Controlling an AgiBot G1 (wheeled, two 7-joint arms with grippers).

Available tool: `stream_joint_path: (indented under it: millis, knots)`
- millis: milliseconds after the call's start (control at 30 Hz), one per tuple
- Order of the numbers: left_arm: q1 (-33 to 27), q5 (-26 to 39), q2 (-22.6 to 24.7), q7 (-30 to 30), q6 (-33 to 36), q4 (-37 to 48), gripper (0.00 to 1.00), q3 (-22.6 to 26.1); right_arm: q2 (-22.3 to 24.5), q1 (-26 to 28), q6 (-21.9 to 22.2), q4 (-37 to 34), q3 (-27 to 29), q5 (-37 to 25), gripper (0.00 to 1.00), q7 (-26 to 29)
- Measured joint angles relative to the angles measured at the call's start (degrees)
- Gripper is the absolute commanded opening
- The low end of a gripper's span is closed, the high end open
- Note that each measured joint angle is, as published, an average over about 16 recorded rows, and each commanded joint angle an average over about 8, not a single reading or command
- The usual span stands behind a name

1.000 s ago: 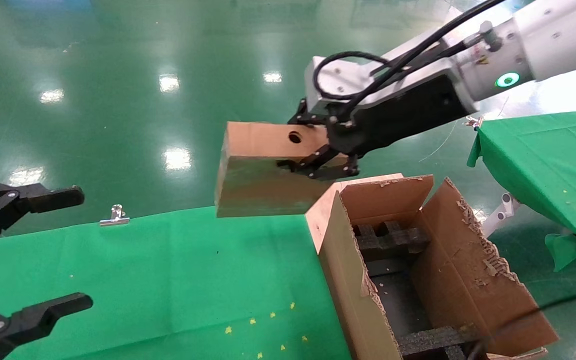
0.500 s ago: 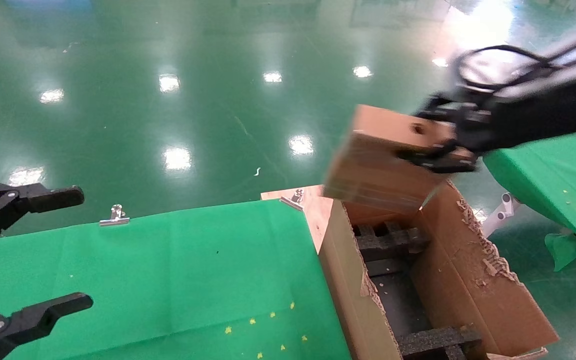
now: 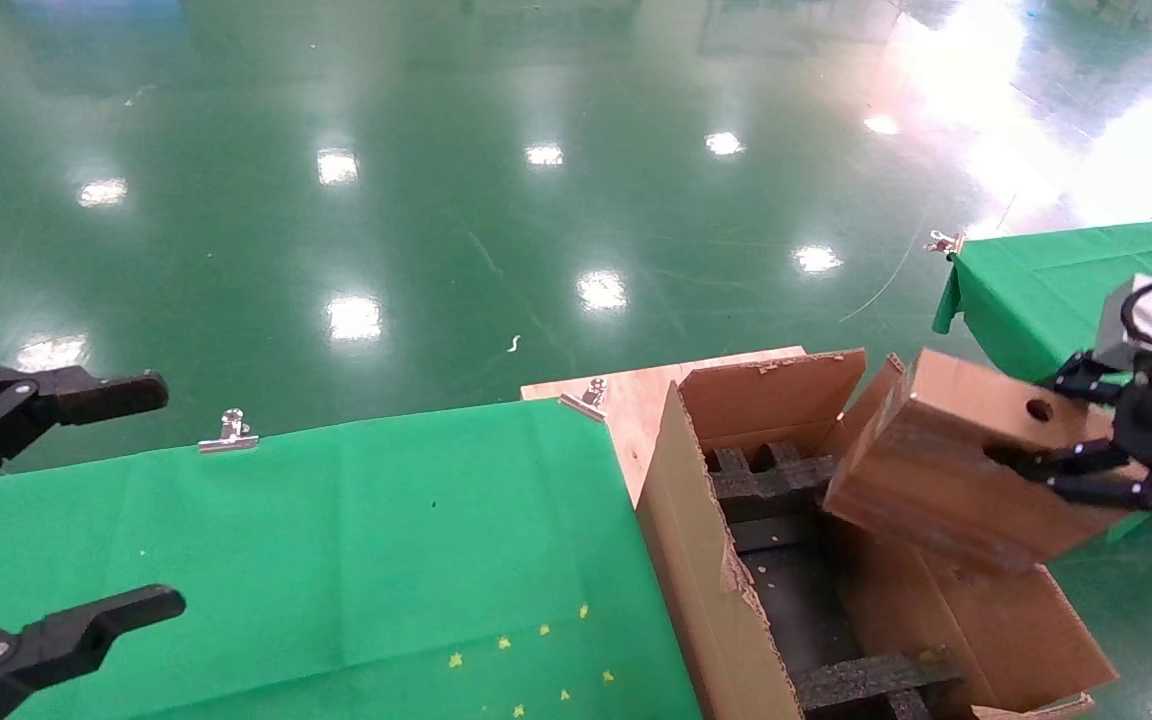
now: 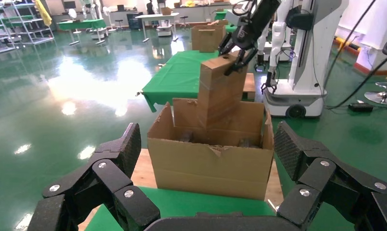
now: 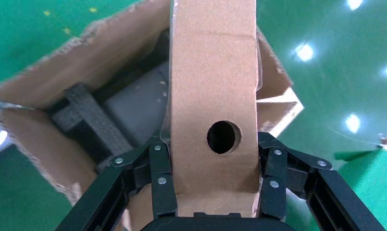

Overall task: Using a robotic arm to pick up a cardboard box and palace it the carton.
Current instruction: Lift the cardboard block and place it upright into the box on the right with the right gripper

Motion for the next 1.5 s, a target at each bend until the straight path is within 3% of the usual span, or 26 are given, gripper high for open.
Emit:
stream_joint_path:
  millis: [367, 667, 833, 1033, 1267, 1500]
  knots:
    - [0.0, 0.0, 0.0, 0.0, 0.0, 0.0, 1.00, 0.0, 1.4, -3.1, 3.8, 2.7, -1.7, 3.9, 0.00, 1.6]
    - [0.0, 0.0, 0.0, 0.0, 0.0, 0.0, 1.00, 0.0, 1.3, -3.0, 3.5, 2.3, -1.6, 3.5, 0.00, 1.8]
    - [0.0, 0.0, 0.0, 0.0, 0.0, 0.0, 1.00, 0.0, 1.5, -3.7, 4.9, 2.1, -2.1, 2.4, 0.00, 4.9]
    - [0.0, 0.0, 0.0, 0.0, 0.0, 0.0, 1.00, 0.0, 2.3, -5.8, 9.7, 3.6, -3.7, -1.2, 0.00, 14.8]
    - [0.0, 0.0, 0.0, 0.0, 0.0, 0.0, 1.00, 0.0, 2.8, -9.0, 16.0, 6.1, -6.4, -7.6, 0.00, 32.6]
    - [0.0, 0.0, 0.0, 0.0, 0.0, 0.0, 1.00, 0.0, 1.4, -11.1, 17.8, 7.5, -8.5, -12.7, 0.00, 48.2]
